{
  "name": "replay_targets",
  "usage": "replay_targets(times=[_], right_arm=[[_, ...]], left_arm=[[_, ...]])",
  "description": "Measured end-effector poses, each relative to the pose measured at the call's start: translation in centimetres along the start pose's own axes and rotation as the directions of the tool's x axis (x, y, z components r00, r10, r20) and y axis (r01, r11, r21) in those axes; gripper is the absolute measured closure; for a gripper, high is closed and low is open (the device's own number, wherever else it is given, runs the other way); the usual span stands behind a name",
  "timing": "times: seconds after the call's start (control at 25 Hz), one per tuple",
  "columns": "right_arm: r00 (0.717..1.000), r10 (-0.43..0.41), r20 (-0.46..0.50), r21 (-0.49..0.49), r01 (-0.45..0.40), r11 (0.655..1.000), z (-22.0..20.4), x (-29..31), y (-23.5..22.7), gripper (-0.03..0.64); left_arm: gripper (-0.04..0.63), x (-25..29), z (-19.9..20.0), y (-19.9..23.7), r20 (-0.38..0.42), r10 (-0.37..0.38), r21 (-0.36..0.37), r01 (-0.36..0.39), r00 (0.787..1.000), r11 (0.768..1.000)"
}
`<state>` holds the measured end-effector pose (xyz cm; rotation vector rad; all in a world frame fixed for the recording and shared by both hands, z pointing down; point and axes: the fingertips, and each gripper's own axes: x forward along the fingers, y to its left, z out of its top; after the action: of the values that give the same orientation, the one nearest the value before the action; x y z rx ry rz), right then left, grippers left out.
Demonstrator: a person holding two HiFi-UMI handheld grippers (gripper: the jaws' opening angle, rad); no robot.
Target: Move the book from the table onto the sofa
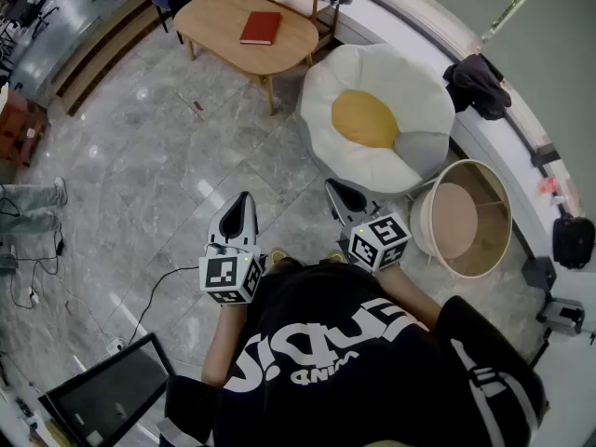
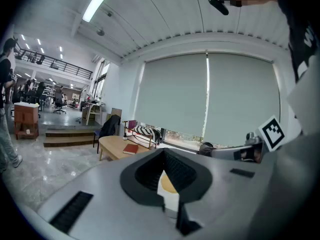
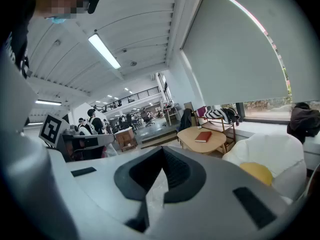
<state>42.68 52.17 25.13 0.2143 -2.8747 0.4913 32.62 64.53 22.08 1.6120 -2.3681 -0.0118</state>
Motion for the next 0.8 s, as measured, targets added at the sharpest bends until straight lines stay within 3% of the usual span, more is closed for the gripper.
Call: replay_targets(times=[0.56, 0.8], right_arm=[[0.999, -0.034, 0.005, 0.011, 0.034, 0.999, -0.8, 1.7, 2.1, 0.615], [0.997, -0.071, 0.012, 0.015, 0.070, 0.997, -1.5, 3.5, 3.6, 0.615]], left_arm=[[0.586, -0.8, 0.2, 3.4, -0.002, -0.009, -0.006, 0.009, 1.000, 1.000], [0.586, -0.9, 0.2, 5.7, -0.004, -0.050, 0.018, 0.050, 0.999, 0.999]])
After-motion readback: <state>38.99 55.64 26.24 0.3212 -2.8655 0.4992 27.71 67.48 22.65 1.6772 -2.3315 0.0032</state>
